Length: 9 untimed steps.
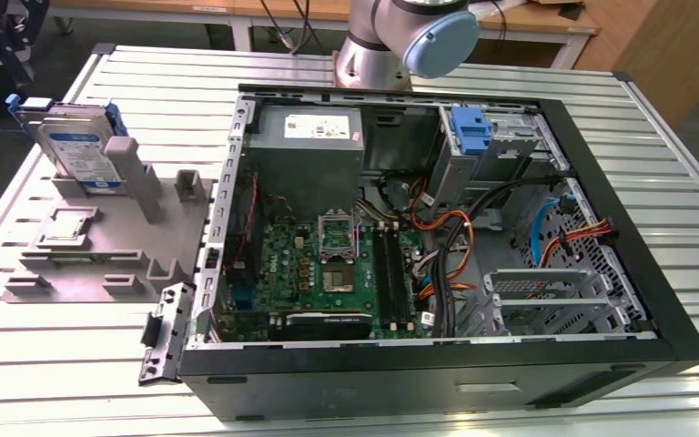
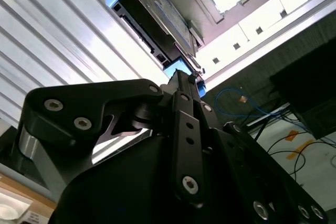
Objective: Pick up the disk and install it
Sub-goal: 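Pick up the disk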
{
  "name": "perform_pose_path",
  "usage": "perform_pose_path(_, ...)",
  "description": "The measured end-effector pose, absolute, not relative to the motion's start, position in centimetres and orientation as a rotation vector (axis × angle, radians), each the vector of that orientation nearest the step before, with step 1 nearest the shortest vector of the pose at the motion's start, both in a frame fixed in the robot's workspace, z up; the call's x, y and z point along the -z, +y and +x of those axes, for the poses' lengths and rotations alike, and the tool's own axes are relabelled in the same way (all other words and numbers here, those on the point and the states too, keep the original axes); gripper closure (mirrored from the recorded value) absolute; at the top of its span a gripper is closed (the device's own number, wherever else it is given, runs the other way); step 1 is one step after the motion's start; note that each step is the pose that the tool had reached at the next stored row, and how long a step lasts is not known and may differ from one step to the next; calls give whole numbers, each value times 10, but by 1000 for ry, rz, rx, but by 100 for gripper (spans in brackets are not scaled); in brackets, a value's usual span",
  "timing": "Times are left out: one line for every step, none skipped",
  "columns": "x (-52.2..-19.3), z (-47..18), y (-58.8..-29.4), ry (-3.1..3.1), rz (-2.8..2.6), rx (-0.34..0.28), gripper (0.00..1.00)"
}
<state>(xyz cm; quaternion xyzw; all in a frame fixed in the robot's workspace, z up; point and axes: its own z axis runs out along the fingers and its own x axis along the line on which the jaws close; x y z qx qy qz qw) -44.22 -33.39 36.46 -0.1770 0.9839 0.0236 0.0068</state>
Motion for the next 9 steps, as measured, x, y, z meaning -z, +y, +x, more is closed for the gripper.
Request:
perform_pose_path(-365, -442, -334, 3075, -569, -74, 90)
perform_pose_path(-365, -442, -334, 3073, -584, -74, 90)
perform_pose_path(-365, -442, -334, 3070, -600, -74, 90)
perform_pose_path(-365, -442, -334, 3067, -615, -74, 90)
perform_pose_path(-365, -442, -334, 3065, -628, -74, 90)
perform_pose_path(-365, -442, -334, 3062, -640, -75, 90)
perform_pose_path(-365, -442, -334, 3060, -651, -75, 90)
perform_pose_path(-365, -442, -334, 3058, -663, -75, 90)
perform_pose_path(-365, -442, -334, 3055, -676, -75, 90)
